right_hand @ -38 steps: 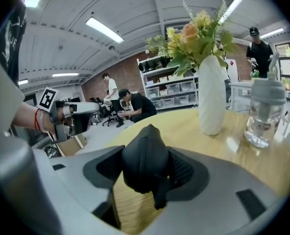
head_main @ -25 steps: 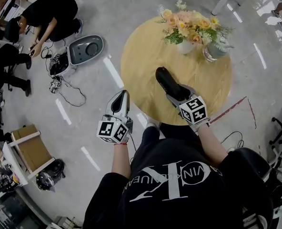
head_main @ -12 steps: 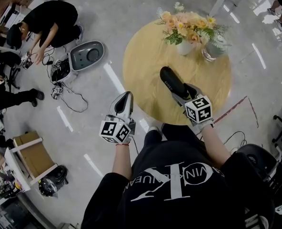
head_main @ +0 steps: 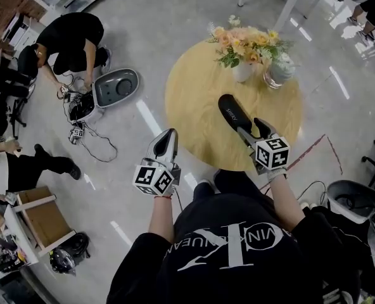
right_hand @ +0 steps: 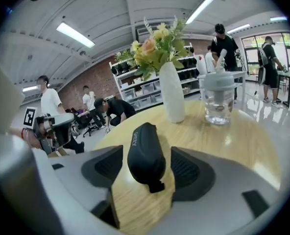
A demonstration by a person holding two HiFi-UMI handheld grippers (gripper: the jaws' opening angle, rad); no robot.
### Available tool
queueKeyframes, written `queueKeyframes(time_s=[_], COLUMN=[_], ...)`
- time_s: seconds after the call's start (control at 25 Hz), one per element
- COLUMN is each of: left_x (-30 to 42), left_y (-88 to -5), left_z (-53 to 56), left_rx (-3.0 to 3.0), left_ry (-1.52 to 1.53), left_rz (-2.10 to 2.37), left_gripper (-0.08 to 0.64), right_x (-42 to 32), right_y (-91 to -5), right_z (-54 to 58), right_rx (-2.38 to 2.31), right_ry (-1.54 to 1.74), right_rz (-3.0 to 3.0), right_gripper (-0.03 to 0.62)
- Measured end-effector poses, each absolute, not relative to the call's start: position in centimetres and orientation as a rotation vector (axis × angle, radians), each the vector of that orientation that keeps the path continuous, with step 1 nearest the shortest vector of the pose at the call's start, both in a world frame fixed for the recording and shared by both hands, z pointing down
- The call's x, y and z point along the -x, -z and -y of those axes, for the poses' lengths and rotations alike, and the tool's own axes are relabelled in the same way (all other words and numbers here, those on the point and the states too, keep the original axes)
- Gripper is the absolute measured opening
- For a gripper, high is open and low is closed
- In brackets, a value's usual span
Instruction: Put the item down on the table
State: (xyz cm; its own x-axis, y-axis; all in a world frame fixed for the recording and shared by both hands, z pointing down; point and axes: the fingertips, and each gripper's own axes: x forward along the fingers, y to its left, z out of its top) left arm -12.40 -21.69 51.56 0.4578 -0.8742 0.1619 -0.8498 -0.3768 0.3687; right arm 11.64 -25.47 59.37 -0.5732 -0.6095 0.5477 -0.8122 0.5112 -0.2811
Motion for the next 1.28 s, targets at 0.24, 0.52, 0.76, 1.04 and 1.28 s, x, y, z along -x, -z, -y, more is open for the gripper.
queueKeyframes(time_s=[0.24,0.52,0.76,1.04,1.28], left_x=[12.1,12.1,11.6,11.8,11.3], left_y=[-50.4,-48.1,-46.0,-43.2,-40.8], left_z=[21.8,22.1,21.7,22.1,21.9], left_rx=[-2.374,-2.443,-2.505,-2.578,-2.638], left_ry=[0.092,0.126,0.127,0.155,0.173], left_rz=[1.426,1.458,1.462,1.503,1.55], left_gripper=[0.012,0.012,0.012,0.012,0.012], right_x=[-12.6,-14.0,-14.5,-14.9,-15.2], right_y=[-55.2,-50.1,-46.9,-43.0,-41.0], right_z=[24.9,23.9,22.3,22.1,21.6], right_rx=[-1.299,-1.436,-1.469,-1.519,-1.549], right_ry=[-0.641,-0.489,-0.419,-0.286,-0.229], right_rz=[2.474,2.532,2.571,2.619,2.651], right_gripper=[0.235,0.059,0.041,0.034,0.034])
